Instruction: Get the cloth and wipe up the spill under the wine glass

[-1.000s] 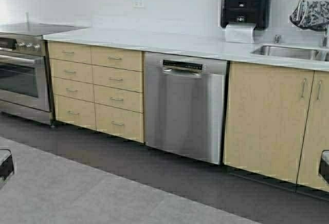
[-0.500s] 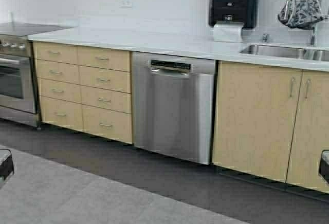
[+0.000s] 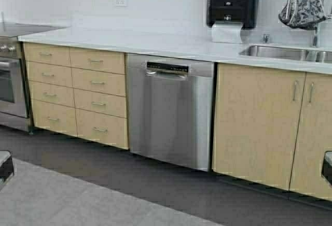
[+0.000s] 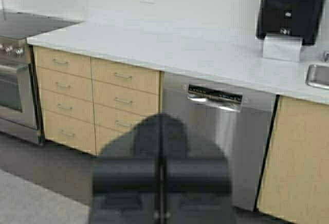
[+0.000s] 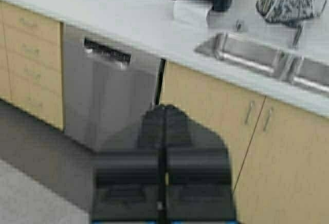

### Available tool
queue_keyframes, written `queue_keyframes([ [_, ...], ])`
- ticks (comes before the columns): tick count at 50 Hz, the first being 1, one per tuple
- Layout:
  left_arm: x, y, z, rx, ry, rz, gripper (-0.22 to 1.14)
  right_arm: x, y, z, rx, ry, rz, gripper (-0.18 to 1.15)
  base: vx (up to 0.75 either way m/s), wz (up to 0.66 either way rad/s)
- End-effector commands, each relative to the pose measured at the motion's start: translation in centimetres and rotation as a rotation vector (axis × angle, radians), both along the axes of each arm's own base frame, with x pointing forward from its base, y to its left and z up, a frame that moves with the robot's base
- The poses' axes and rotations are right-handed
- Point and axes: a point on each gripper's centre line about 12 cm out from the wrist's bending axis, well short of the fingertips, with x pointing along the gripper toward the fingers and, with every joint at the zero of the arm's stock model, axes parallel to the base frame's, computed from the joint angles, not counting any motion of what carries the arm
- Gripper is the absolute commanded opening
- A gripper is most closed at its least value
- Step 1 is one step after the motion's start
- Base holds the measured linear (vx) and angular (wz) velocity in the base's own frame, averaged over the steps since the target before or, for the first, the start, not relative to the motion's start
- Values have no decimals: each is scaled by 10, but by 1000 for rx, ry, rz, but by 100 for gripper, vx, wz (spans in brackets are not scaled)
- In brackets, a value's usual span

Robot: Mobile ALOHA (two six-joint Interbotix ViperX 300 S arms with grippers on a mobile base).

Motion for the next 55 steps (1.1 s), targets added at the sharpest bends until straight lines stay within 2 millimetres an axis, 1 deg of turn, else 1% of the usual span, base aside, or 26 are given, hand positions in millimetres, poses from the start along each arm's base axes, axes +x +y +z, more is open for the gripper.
queue_keyframes([
  [1, 2, 0, 1, -2, -14, 0, 2, -5, 0, 13, -1, -55, 3, 6, 25, 2],
  [7, 2, 0, -4, -2, -11, -1, 2, -10, 1, 12, 1, -66, 4, 6, 26, 0],
  [23, 3, 0, -5, -2, -21, -2, 2, -12, 0, 16, 7, -82, 4, 6, 26, -11],
  [32, 1, 0, -5, -6, -24, -2, 2, -15, 0, 17, 4, -93, 4, 6, 28, -25],
  [38, -1, 0, -11, -11, -14, -2, 2, -15, 0, 17, 0, -93, 4, 6, 29, -32],
  [44, -2, 0, -13, -12, -11, -3, 2, -15, 1, 18, 0, -100, 4, 6, 28, -30],
  [55, -1, 0, -13, -11, -9, -2, 2, -15, 1, 16, -2, -96, 5, 6, 27, -29],
])
